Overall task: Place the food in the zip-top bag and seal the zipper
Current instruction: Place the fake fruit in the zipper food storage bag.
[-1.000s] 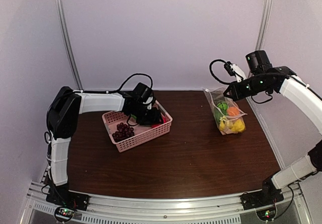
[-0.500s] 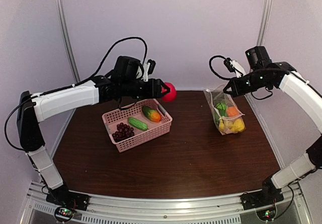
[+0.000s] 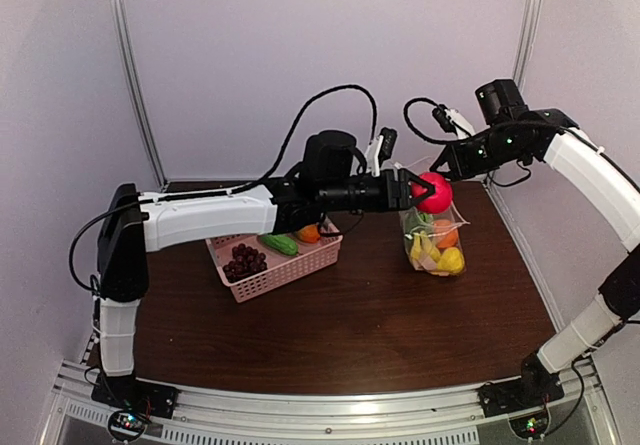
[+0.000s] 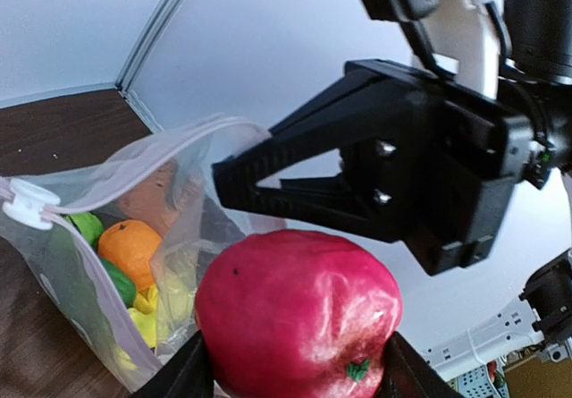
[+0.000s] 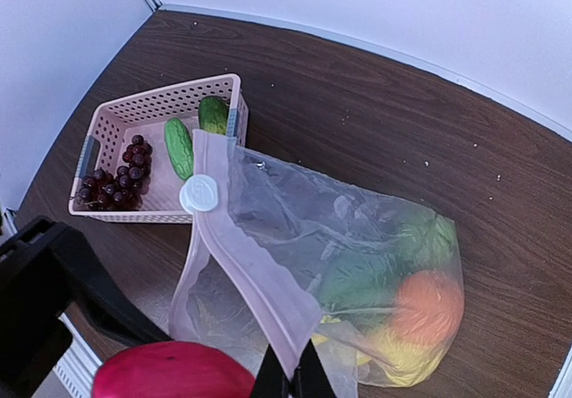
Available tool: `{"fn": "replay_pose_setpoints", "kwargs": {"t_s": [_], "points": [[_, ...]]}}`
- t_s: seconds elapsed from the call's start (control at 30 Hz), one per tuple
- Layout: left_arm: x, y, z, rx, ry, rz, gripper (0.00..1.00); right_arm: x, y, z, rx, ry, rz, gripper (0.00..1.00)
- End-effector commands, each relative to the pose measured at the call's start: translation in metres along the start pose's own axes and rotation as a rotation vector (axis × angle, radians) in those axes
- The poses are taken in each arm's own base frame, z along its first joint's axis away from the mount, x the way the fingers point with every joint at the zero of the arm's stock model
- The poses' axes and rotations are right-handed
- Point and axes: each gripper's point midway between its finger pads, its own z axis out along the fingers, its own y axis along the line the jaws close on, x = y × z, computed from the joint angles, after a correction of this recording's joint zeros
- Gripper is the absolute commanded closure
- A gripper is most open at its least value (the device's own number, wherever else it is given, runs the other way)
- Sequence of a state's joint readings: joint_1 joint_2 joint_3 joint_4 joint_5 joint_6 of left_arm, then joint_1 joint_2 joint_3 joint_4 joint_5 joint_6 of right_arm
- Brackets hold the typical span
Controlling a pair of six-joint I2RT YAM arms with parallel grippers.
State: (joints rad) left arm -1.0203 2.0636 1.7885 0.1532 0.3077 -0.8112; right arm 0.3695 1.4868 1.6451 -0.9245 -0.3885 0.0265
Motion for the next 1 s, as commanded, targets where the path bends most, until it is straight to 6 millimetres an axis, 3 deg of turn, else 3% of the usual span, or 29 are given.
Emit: {"fn": "replay_pose_setpoints", "kwargs": {"t_s": [0.0,0.17,0.27,0.4,0.47,0.6,0.63,0.87,0.97], "points": [[-0.017,0.02,0.01,-0.078,-0.079,-0.064,0.63,-0.008,0.015,-0.011,-0.059,-0.035,0.016,1.0],[-0.005,0.075,0.02,-0.263,-0.084,-0.169,0.67,-0.009,0.029,-0.025,-0.125,-0.059,0.026,1.0],[-0.005,0.093,0.024,-0.306,-0.106,-0.211,0.68,-0.005,0.034,-0.027,-0.151,-0.055,0.026,1.0],[-0.025,0.094,0.025,-0.335,-0.173,-0.181,0.46,0.003,0.04,-0.024,-0.191,-0.038,0.044,1.0],[-0.041,0.079,0.027,-0.276,-0.205,-0.142,0.33,0.005,0.04,-0.023,-0.197,-0.031,0.047,1.0],[-0.056,0.031,0.031,-0.124,-0.184,-0.059,0.13,-0.001,0.036,-0.023,-0.176,-0.043,0.041,1.0],[-0.058,0.024,0.028,-0.112,-0.182,-0.046,0.04,-0.002,0.036,-0.024,-0.175,-0.046,0.04,1.0],[-0.069,-0.009,-0.01,-0.088,-0.166,0.02,0.02,-0.027,0.019,-0.035,-0.154,-0.103,0.068,1.0],[-0.079,-0.024,-0.03,-0.094,-0.18,0.074,0.02,-0.03,0.013,-0.031,-0.187,-0.096,0.108,1.0]]}}
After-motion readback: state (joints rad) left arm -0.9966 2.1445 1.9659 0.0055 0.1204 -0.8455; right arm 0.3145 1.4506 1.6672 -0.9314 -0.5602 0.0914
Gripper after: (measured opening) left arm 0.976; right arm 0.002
